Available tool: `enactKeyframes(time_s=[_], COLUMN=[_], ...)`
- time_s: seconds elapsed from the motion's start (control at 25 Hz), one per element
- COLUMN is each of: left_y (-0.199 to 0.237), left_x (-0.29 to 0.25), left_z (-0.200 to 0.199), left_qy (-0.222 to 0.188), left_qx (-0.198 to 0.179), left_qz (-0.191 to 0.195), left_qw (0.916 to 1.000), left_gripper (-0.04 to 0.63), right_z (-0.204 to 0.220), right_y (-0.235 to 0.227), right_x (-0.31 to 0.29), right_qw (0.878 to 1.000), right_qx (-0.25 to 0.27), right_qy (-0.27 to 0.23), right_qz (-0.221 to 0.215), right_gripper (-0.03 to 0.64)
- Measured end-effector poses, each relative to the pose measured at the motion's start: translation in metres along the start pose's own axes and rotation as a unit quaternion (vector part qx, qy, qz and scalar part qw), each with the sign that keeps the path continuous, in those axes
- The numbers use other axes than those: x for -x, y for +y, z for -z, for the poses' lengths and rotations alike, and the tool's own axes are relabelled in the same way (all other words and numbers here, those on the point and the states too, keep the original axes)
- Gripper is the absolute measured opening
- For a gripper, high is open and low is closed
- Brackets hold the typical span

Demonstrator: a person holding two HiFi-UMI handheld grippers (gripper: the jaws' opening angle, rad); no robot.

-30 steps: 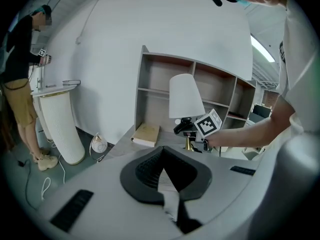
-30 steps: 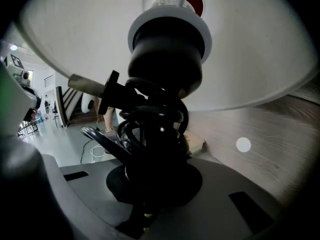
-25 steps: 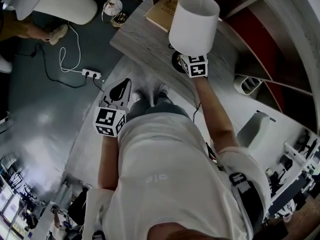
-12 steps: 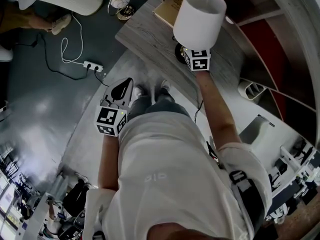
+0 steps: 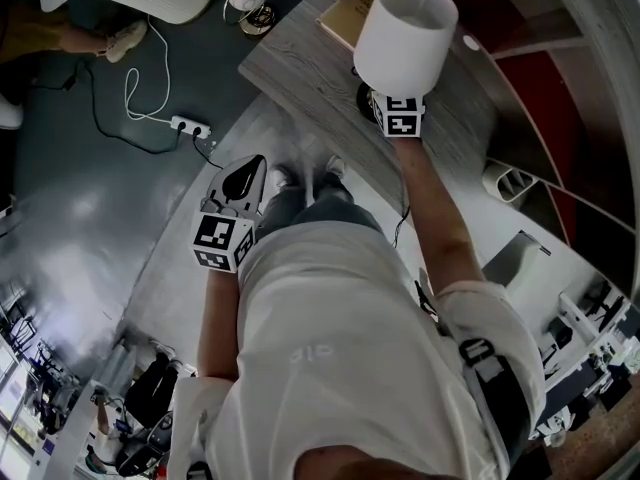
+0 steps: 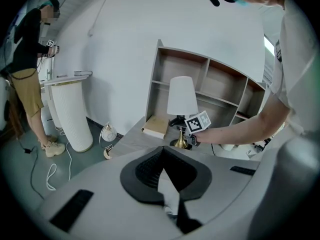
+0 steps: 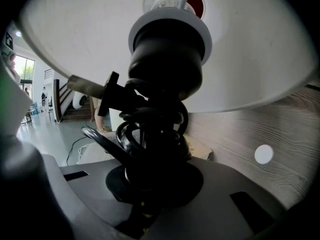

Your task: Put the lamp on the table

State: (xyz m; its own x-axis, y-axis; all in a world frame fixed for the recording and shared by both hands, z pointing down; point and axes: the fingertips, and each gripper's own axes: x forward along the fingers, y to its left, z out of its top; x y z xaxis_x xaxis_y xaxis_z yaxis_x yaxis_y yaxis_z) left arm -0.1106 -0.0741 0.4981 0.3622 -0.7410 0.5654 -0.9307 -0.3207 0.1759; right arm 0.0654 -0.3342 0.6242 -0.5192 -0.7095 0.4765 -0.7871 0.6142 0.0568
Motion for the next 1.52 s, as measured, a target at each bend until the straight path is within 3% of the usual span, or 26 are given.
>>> enactKeyframes(time_s=[0.4,0.64,0.92,1.52], left_y=[0.012,0.013,0.010,0.000], left_x=[0.007,0.014,0.020,0.032], left_z=[0.010,0.016,0.023,0.030], left_qy=[0.005,0.003,0.004,0.006], left_qx=[0.004,0.006,0.004,-0.010], left_qz=[0.006,0.010,0.021,0.054], left_qw=[1.0000,0.9999,0.9998,0.9985], left_gripper=[0.014,0.014,0.014,0.014], right_z=[0.005,0.014,0.037,0.077], right_y=[0.005,0.012,0.014,0.022], right_x=[-0.002,0.007,0.019,0.057], right_qw=[1.000,1.000,0.998,0.991], right_qx=[0.000,0.004,-0.009,-0.019], right_qy=[0.009,0.023,0.064,0.130], right_qz=[0.014,0.017,0.020,0.035], right_gripper=[0.057,0.106,0.170,0.201])
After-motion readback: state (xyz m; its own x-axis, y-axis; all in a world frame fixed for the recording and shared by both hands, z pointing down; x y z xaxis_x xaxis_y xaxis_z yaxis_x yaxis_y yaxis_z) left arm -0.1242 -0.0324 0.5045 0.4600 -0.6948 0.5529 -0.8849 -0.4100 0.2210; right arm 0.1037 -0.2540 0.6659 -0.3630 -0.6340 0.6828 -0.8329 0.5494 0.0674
